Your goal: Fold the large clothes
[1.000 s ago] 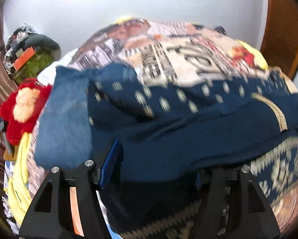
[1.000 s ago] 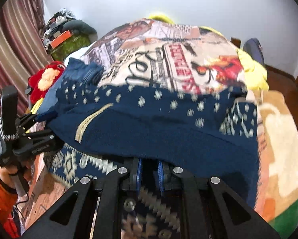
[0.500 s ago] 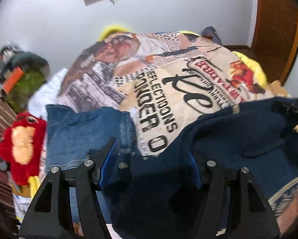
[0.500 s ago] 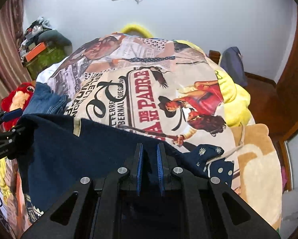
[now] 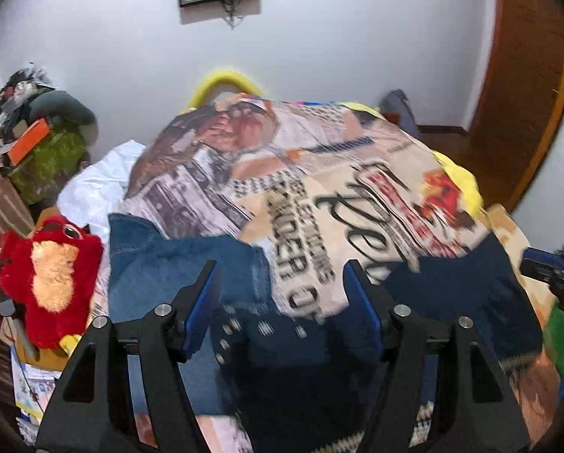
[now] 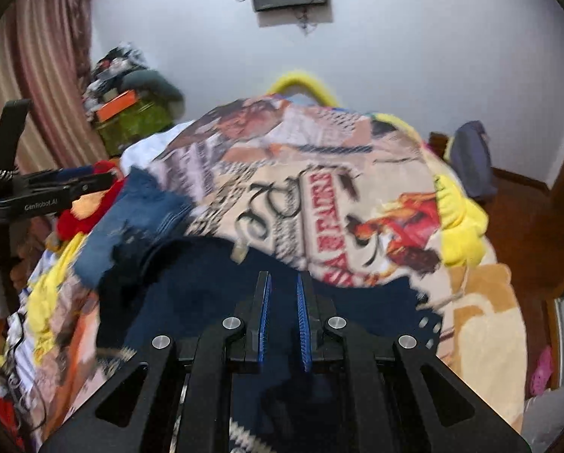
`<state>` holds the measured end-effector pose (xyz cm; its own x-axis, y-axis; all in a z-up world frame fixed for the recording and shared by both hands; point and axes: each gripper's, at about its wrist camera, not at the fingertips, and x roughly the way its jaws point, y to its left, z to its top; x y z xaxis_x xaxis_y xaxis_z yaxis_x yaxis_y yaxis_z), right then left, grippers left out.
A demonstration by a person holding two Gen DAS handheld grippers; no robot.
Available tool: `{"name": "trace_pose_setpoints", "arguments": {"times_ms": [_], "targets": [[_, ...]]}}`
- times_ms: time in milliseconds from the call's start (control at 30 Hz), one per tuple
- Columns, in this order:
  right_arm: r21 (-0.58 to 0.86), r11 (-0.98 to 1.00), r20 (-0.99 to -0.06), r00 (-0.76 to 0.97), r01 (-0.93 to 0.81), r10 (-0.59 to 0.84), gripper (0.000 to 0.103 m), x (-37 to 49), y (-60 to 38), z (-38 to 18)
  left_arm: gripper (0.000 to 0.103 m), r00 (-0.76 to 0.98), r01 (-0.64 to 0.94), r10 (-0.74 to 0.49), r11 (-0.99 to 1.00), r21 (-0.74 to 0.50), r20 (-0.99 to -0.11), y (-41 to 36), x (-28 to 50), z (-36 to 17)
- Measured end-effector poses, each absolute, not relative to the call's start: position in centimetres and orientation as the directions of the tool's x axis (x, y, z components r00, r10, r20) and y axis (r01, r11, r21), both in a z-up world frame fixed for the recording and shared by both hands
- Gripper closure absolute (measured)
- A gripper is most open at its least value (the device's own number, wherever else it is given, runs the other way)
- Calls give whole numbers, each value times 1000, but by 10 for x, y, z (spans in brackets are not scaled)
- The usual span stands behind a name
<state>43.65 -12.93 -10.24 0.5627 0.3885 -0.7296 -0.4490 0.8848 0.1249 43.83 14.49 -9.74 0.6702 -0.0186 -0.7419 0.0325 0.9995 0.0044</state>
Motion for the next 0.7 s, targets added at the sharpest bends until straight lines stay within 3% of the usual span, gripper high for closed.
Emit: {"name": "trace_pose_setpoints", "arguments": {"times_ms": [467, 600, 700], "targets": [[116, 876, -859, 396, -468, 325, 94, 388, -136, -191, 32, 469, 72, -9, 997, 28, -883, 124, 365, -222], [131, 891, -856, 403, -435, 323, 94, 405, -140, -189, 32, 477, 11, 51, 998, 64, -877, 135, 382, -233], [114, 906, -859, 418, -408, 297, 94, 424, -138, -189, 32, 490, -34, 32, 999, 17, -871, 147, 396, -225]]}}
